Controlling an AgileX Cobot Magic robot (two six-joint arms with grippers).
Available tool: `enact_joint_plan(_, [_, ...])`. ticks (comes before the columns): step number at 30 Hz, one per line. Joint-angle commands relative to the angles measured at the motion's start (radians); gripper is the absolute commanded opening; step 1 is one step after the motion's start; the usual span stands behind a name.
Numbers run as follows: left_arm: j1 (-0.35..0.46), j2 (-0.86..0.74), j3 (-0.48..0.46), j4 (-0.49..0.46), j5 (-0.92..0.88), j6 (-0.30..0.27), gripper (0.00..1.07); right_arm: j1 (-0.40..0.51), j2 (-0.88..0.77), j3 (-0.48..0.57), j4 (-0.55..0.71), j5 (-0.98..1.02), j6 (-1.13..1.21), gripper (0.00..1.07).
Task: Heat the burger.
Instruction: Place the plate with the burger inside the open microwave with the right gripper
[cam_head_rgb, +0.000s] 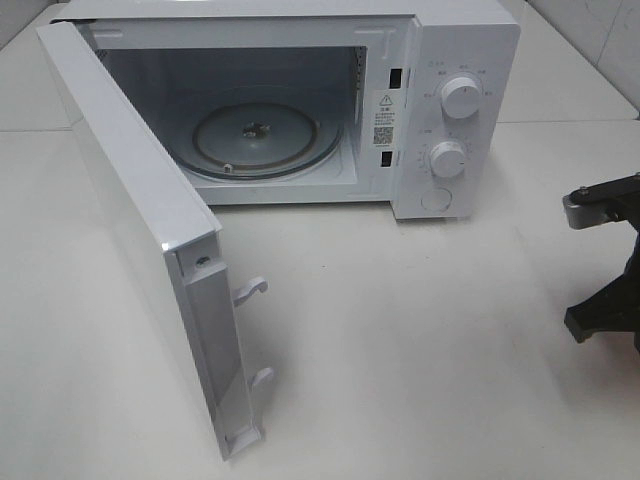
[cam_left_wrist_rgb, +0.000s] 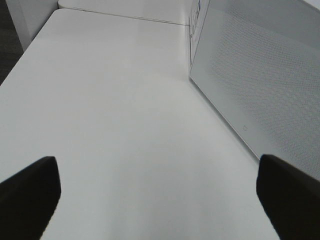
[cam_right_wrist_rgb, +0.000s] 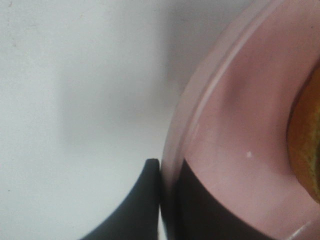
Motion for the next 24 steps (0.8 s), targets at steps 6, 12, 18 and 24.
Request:
enact_joint_plan(6, [-0.001, -0.017, 0.000, -0.005, -0.015, -0.003, 1.02, 0.060, -0.063, 0.003, -0.076, 0.087, 0.009, 0.00])
enact_joint_plan(12, [-0.001, -0.017, 0.000, -0.005, -0.015, -0.003, 1.02, 0.132, -0.102, 0.003, -0.132, 0.158, 0.034, 0.00])
enact_joint_plan(18, [-0.001, -0.017, 0.000, -0.005, -0.015, -0.003, 1.02, 0.204, -0.140, 0.003, -0.178, 0.219, 0.048, 0.00])
enact_joint_plan(24, [-0.001, -0.017, 0.000, -0.005, -0.015, -0.003, 1.02, 0.241, -0.148, 0.004, -0.184, 0.250, 0.050, 0.00])
